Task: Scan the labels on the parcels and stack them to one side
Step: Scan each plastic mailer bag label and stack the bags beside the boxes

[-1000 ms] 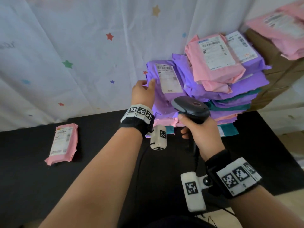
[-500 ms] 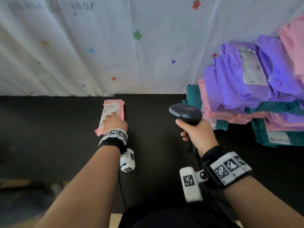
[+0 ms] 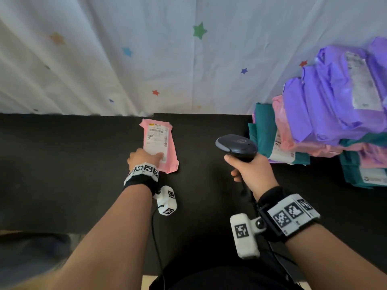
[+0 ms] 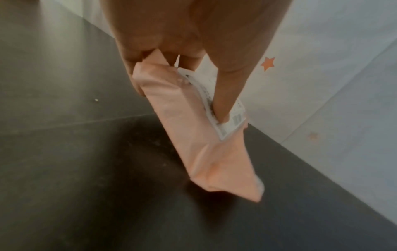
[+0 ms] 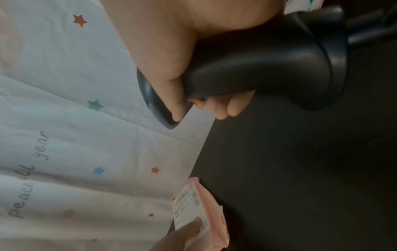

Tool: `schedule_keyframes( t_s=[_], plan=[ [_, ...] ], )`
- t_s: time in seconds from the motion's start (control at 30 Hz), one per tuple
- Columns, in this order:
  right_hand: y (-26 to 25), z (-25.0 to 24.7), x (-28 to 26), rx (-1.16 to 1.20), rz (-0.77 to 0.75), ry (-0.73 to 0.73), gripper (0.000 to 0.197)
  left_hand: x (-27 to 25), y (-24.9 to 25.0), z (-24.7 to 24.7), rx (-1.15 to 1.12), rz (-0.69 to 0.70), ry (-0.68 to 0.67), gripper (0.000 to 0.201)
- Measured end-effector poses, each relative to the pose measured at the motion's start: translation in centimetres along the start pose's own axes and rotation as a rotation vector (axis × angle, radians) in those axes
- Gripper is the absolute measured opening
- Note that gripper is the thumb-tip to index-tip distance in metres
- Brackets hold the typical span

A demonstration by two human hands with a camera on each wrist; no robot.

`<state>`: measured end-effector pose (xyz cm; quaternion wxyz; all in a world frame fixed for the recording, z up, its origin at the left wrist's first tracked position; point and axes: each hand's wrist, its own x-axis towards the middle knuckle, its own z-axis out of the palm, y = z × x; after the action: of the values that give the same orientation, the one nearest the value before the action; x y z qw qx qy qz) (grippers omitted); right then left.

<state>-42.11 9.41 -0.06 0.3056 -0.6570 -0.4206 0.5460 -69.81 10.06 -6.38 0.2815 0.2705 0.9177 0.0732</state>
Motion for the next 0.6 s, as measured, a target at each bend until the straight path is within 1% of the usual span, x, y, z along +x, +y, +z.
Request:
schedule_keyframes(
  t_s=[0.1, 0.2, 0.27, 0.43, 0.53, 0.6],
  plan=[
    [-0.2, -0.2, -0.3, -0.005, -0.005, -0.023, 0.036, -1.2, 0.9, 0.3, -0.181, 0.036, -0.014, 0.058],
    [-0.6, -0.7, -0.9, 0.01, -0.037, -0.042, 0.038, -3.3, 2.1, 0.6, -0.348, 0.128, -0.036, 0.044],
    [-1.0, -1.4, -1.4, 0.025, -0.061, -0.044, 0.036, -5.2, 2.9, 0.4, -0.441, 0.182, -0.044, 0.039],
    [-2.0, -4.2, -3.0, 0.095, -0.155, -0.018, 0.025, -10.5, 5.3, -0.1, -0.597, 0.372, -0.123, 0.031],
    [-2.7, -6.6, -4.0, 0.14, -0.229, -0.017, 0.016, -14.1, 7.1, -0.2, -0.716, 0.421, -0.191, 0.026],
    [-3.1, -8.1, -4.6, 0.162, -0.268, -0.015, 0.013, -16.3, 8.3, 0.0, -0.789, 0.437, -0.229, 0.026]
  ],
)
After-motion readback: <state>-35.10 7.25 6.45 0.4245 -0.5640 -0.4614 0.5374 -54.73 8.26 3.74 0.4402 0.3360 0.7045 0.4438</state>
